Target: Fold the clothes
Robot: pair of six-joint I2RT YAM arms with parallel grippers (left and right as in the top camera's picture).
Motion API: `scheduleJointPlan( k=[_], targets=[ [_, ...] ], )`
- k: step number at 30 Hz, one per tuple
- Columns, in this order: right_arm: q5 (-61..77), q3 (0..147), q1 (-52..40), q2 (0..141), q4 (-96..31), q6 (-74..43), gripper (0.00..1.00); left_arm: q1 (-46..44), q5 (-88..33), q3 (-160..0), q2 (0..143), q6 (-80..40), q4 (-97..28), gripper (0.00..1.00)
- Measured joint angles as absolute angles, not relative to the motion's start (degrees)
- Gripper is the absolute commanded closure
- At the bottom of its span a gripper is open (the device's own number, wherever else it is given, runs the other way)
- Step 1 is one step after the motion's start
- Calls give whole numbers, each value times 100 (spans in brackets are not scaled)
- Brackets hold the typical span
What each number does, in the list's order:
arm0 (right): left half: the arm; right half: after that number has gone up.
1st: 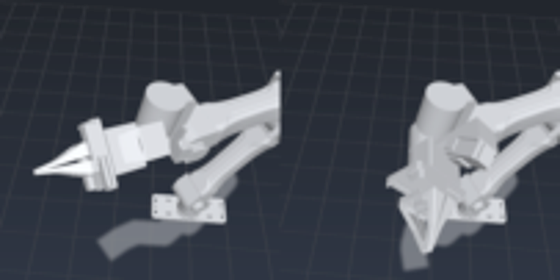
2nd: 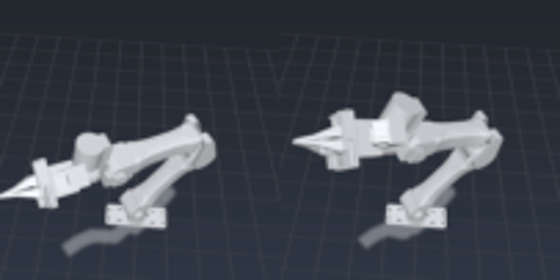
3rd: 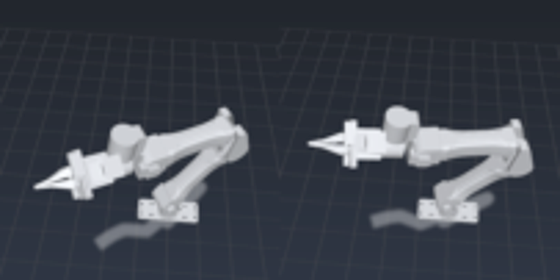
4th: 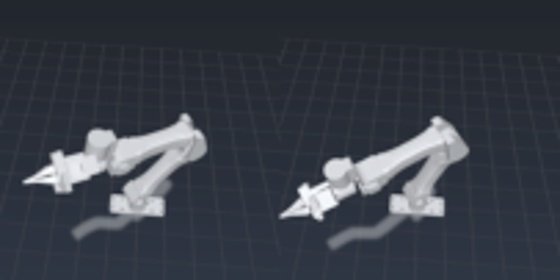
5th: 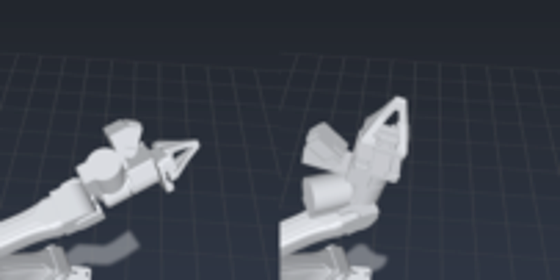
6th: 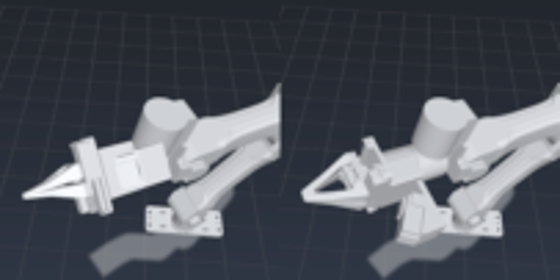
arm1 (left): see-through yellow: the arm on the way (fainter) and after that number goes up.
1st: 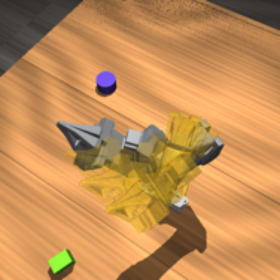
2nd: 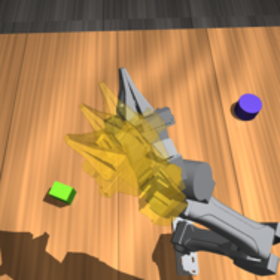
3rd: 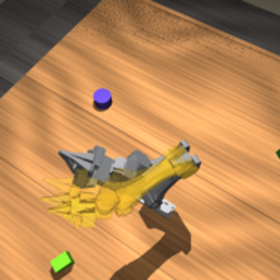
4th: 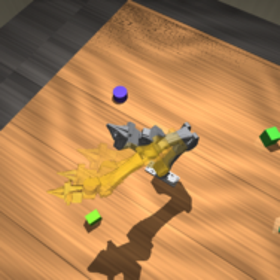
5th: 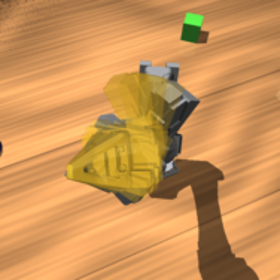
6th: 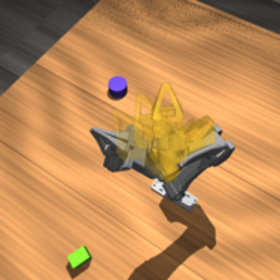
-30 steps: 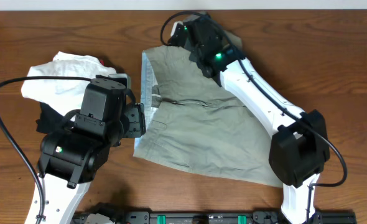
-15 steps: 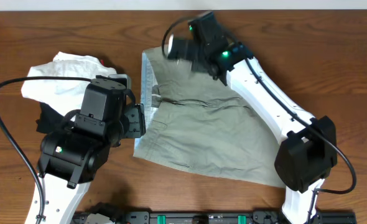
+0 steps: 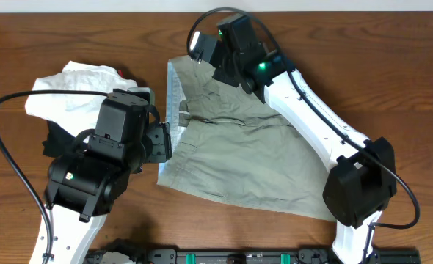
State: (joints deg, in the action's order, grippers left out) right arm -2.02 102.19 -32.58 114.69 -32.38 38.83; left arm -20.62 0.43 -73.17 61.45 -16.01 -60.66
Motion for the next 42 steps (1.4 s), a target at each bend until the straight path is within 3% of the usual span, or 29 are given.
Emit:
scheduleJointPlan(
  k=[5,6,9,20,23,28,36,42],
  targets=[
    [5,10219,-3253,11500,-3632,2390,71,-2062,43,-7317,6145,-1601,-6064,38],
    [27,10219,-3247,11542,-3649,2106,65,-2062,45,-7317,6145,-1601,-6064,38],
    [56,10219,-3232,11782,-3614,1264,68,-2062,43,-7317,6145,-1601,-6064,38],
    [-552,10217,-3214,13082,-3354,-1212,58,-2062,40,-7317,6145,-1601,-6066,38],
    [-672,10215,-3214,13122,-3352,-1450,66,-2062,40,-7317,6145,-1601,-6066,38],
    [-775,10215,-3214,13120,-3463,-1680,97,-2062,40,-7317,6145,-1601,-6066,38],
    [-974,10215,-3208,13010,-3693,-1756,99,-2062,40,-7317,6145,-1601,-6066,38],
    [-1063,10217,-2971,12151,-4558,-1756,98,-2062,38,-7317,6145,-1601,-6071,38]
  ],
)
